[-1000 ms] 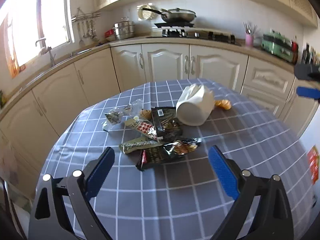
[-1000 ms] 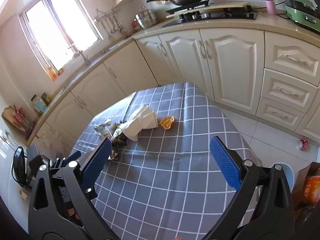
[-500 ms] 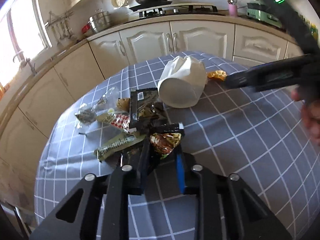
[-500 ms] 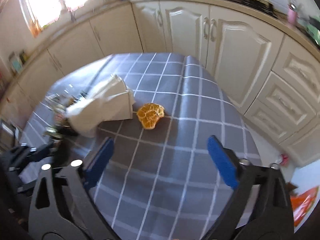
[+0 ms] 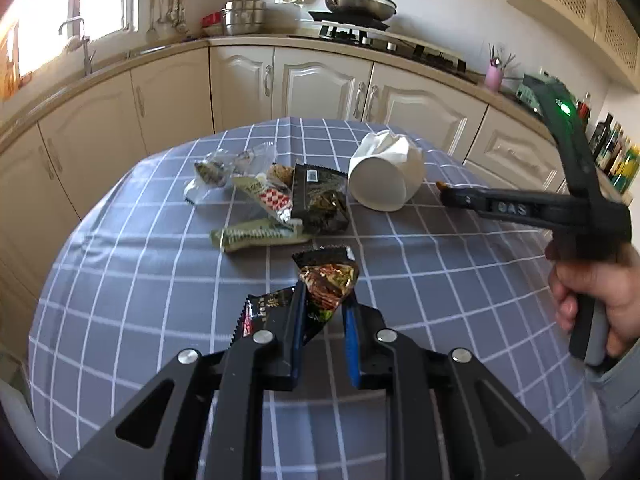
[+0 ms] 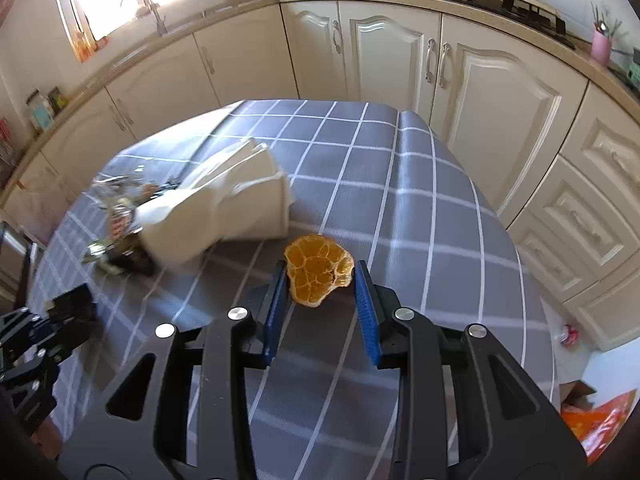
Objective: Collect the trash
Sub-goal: 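Grasp the orange peel with the right tool while the left tool grasps the dark snack wrapper, then carry peel and wrapper to the blue bin and open both tools over it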
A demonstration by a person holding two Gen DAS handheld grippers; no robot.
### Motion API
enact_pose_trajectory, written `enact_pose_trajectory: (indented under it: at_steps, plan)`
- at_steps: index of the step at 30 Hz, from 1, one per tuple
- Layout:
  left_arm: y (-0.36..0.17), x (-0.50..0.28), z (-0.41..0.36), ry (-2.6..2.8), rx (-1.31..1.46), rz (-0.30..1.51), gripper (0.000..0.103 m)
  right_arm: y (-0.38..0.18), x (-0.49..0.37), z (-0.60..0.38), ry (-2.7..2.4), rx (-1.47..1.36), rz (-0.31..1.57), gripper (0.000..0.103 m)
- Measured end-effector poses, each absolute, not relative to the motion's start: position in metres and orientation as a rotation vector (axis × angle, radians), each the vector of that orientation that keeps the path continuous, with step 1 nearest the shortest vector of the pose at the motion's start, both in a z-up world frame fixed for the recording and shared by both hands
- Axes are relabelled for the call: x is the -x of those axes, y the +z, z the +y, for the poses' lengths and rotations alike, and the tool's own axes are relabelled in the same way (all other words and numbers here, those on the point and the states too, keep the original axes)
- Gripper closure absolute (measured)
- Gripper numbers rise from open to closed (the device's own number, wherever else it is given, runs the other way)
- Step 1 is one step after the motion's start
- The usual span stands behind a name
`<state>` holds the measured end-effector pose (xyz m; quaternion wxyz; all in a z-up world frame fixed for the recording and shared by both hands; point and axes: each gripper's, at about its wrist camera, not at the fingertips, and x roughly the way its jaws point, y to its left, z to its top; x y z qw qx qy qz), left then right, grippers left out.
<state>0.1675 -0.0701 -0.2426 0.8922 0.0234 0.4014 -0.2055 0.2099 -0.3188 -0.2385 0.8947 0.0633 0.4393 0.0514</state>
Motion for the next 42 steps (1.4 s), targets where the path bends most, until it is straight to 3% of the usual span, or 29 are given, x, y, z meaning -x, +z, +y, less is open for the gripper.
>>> enact_pose_trajectory:
  at_steps: [10,20,31,42]
  plan:
    - [-0.214,-0.146,-0.072,-0.476,0.045,0.770,0.088,-0.194,-0.146,-0.342,0.138,-0.247,0.812,0.071]
    - [-0.174,-0.121,-0.126,-0.589,0.020,0.686,0.088,-0.161,-0.092,-0.397,0.090,-0.332,0.709,0.071]
    - [-0.143,-0.091,-0.251,-0.823,-0.073,0.635,0.088,-0.152,-0.018,-0.508,-0.102,-0.460,0.612,0.071]
    - [-0.174,-0.055,-0.416,-1.096,-0.185,0.752,0.088,-0.215,0.058,-0.644,-0.355,-0.650,0.638,0.071]
